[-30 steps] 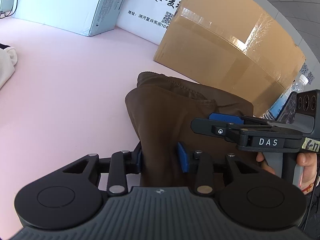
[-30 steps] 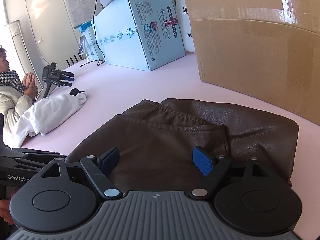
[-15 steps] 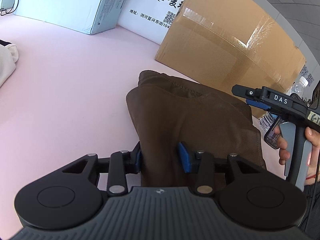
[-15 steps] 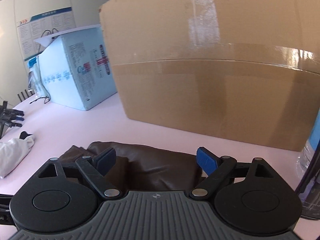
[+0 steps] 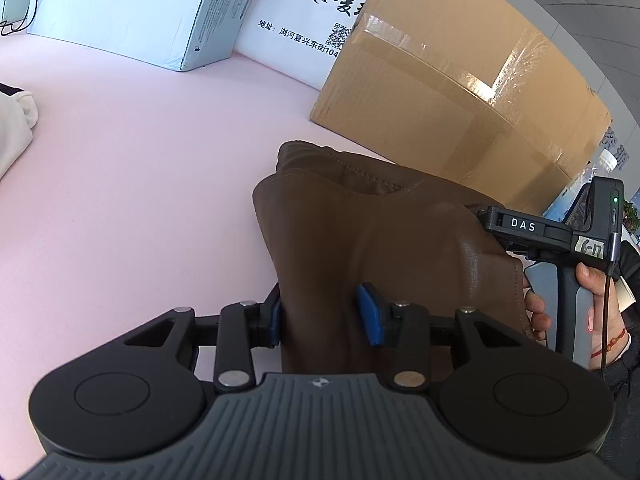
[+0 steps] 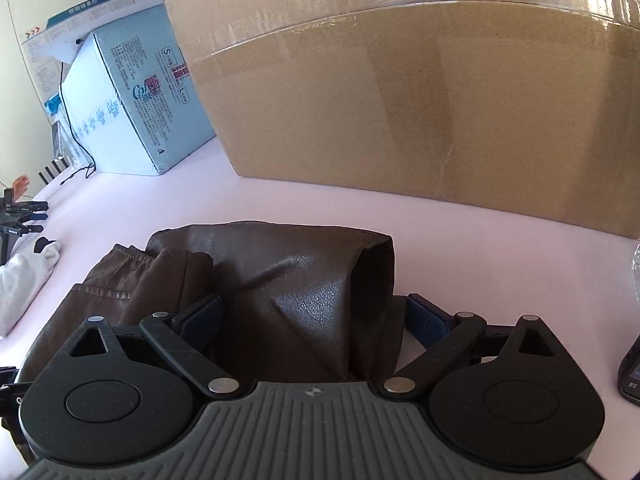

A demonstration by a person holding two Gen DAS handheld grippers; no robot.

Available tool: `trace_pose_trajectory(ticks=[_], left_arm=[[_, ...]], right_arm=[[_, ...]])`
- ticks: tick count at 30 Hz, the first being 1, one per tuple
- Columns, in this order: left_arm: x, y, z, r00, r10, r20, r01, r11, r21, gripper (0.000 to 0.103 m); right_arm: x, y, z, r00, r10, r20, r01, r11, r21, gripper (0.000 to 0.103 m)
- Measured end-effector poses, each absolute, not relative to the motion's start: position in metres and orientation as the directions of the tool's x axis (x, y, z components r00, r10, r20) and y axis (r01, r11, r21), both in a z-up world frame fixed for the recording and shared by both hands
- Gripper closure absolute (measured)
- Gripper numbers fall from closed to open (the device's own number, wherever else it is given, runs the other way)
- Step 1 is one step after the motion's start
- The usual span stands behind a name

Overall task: Fold clothes
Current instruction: 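Grasp the folded jacket edge with the left gripper and lift it, then grasp the jacket bundle with the right gripper while the left gripper lifts it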

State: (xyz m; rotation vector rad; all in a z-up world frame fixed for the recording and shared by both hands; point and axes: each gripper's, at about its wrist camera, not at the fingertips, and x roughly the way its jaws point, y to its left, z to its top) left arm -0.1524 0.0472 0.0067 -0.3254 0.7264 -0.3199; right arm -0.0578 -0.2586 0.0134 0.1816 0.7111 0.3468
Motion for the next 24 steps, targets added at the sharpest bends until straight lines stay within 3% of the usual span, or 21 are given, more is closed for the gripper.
trace_pose_trajectory(ticks=[4,7,8,9,15,18,24], left_arm=[[-0.152,0.048,0.006,0.705,-0.393,-0.590,0.169,0.902,-0.398,0.066],[-0.153,0.048,0.006,0.708,-0.391,-0.588,0.167,0.902,-0.398,0.066],[-0.153,0.047,0.006,0.710,-0.389,-0.587,0.168,0.903,-0.395,0.067],[-0.154,0.046,0.006,0.712,-0.386,-0.587,0.169,0.905,-0.390,0.068],[-0.158,0.042,0.009,0.736,-0.357,-0.575,0.161,0.918,-0.363,0.075],[-0.161,0.045,0.011,0.759,-0.329,-0.562,0.141,0.926,-0.351,0.083],[-0.169,0.039,0.018,0.790,-0.265,-0.554,0.130,0.954,-0.270,0.086]], right_arm=[[-0.057,-0.258,0.013,0.710,0.362,-0.605,-0.251,0.932,0.263,0.018],[-0.057,-0.257,0.014,0.717,0.360,-0.597,-0.249,0.932,0.263,0.042],[-0.056,-0.257,0.014,0.711,0.377,-0.594,-0.255,0.925,0.282,0.058],[-0.055,-0.257,0.014,0.705,0.393,-0.591,-0.260,0.918,0.301,0.067],[-0.062,-0.244,0.019,0.719,0.406,-0.564,-0.292,0.913,0.285,0.083],[-0.071,-0.230,0.025,0.746,0.390,-0.540,-0.313,0.921,0.233,0.086],[-0.093,-0.210,0.042,0.806,0.344,-0.482,-0.311,0.939,0.149,0.088]])
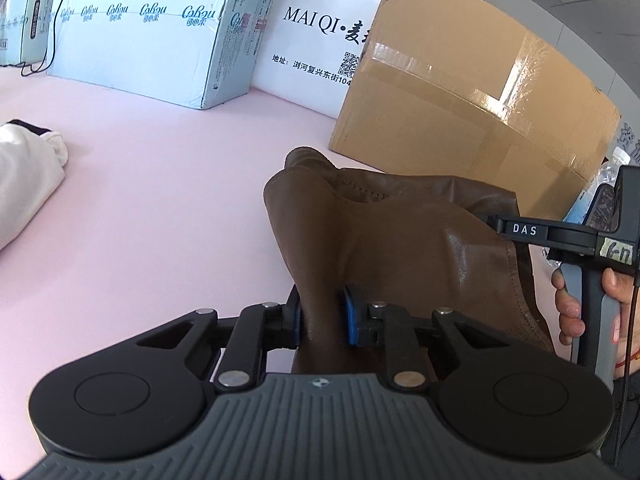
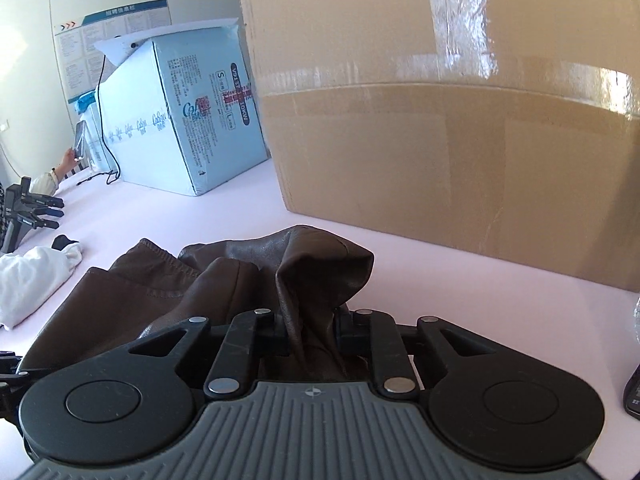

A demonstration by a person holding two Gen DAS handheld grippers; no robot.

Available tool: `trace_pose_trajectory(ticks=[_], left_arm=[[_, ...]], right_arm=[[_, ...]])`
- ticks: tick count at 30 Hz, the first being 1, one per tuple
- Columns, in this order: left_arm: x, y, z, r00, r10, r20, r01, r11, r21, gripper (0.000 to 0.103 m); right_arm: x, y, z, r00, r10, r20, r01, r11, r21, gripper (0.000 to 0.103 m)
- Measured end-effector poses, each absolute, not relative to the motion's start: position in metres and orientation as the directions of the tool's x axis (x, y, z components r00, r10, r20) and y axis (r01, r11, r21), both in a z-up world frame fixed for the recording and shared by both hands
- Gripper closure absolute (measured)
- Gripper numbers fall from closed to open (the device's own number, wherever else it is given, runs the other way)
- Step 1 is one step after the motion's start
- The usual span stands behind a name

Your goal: Fold clothes

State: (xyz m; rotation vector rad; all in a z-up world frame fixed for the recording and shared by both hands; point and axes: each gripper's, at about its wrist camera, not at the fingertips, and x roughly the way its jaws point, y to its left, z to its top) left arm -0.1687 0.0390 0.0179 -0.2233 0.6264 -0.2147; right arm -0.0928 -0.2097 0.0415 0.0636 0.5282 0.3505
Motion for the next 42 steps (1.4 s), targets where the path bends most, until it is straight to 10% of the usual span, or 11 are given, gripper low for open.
trace_pose_trajectory(ticks=[12,30,42], left_arm=[[-0.206,0.018,0.049,0.871,-0.167,-0.462,0.158,0.986,-0.057,0.088],[-0.275,-0.122,0.136,0.775,-0.564,-0.287,0.596,0.802,0.035,0.089],[-0.325,-0.256,0.135,0.529,-0.774,-0.347,0.836,0.546,0.056,0.089]], right_arm=[[-0.184,-0.194,0.100,0.919,0.221,-0.325,-0.228,0.974,0.019,0.089],[-0.393,-0.310,0.164,0.934,-0.338,-0.115,0.331,0.941,-0.076,0.089],[-0.508,-0.395,0.132,0.756,-0.631,-0.175,0.636,0.771,-0.028,0.089]])
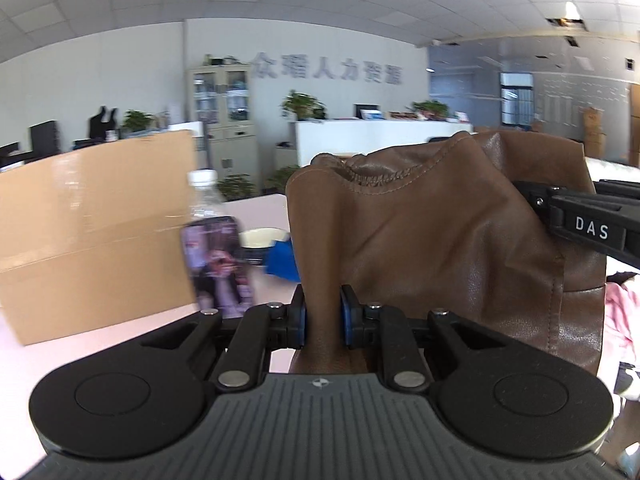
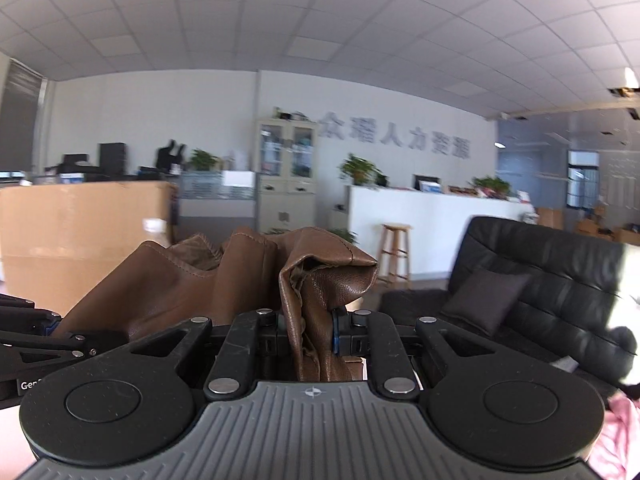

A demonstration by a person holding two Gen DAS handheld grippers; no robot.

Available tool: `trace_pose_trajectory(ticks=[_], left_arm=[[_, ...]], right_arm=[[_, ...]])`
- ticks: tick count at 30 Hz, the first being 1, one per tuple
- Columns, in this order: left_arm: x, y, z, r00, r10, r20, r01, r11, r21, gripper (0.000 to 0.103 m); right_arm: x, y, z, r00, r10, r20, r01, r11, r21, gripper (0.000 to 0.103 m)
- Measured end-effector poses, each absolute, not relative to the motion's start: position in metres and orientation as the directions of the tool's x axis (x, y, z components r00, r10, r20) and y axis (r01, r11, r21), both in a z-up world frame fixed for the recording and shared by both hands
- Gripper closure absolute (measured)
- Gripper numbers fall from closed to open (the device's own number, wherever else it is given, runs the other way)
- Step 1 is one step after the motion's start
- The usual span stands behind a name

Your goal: Fold clothes

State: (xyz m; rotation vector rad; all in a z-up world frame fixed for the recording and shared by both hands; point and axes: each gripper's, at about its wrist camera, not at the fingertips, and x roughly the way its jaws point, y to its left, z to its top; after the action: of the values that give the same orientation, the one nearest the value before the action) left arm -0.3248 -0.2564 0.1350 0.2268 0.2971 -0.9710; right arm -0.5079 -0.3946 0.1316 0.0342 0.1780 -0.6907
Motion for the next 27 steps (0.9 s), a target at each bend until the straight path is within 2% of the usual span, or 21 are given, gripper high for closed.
trace_pose_trajectory(ticks=[6,12,16,19,20,21,22,25,27], left_arm=[[-0.345,-0.322,0.110,0.391,-0.809,-0.439,0.911,0.409,0.058,0.089],[-0.374,-0.374,0.064,0.312,-0.783,-0.538,0.942,0.329,0.067,0.088],[-0.371,-0.381,0.039,0.290,-0.795,-0.532,0.953,0.293,0.081,0.084],[-0.354,-0.387,0.021,0.297,-0.782,-0.549,0.951,0.292,0.098,0.070],[-0.348,-0.388,0.017,0.301,-0.777,-0.553,0.950,0.296,0.101,0.064],[-0.341,-0.386,0.016,0.308,-0.776,-0.550,0.947,0.306,0.099,0.059],[-0.335,-0.383,0.017,0.315,-0.777,-0.545,0.943,0.319,0.092,0.055],[-0.331,-0.372,0.032,0.324,-0.795,-0.512,0.939,0.339,0.067,0.025],[-0.330,-0.362,0.047,0.324,-0.817,-0.477,0.938,0.342,0.051,0.025]], right_arm=[[-0.545,-0.434,0.090,0.654,-0.705,-0.276,0.737,0.676,0.020,0.089],[-0.560,-0.467,0.041,0.599,-0.700,-0.388,0.772,0.633,0.051,0.088],[-0.559,-0.475,0.011,0.572,-0.698,-0.430,0.785,0.618,0.041,0.085],[-0.540,-0.478,0.004,0.514,-0.736,-0.441,0.811,0.584,-0.028,0.066],[-0.539,-0.475,0.003,0.499,-0.750,-0.435,0.814,0.578,-0.063,0.052],[-0.539,-0.472,0.003,0.488,-0.761,-0.427,0.815,0.573,-0.091,0.042],[-0.540,-0.469,0.004,0.493,-0.763,-0.419,0.812,0.576,-0.093,0.039],[-0.544,-0.458,0.010,0.507,-0.767,-0.394,0.806,0.584,-0.100,0.030],[-0.546,-0.449,0.016,0.516,-0.769,-0.377,0.802,0.589,-0.104,0.026]])
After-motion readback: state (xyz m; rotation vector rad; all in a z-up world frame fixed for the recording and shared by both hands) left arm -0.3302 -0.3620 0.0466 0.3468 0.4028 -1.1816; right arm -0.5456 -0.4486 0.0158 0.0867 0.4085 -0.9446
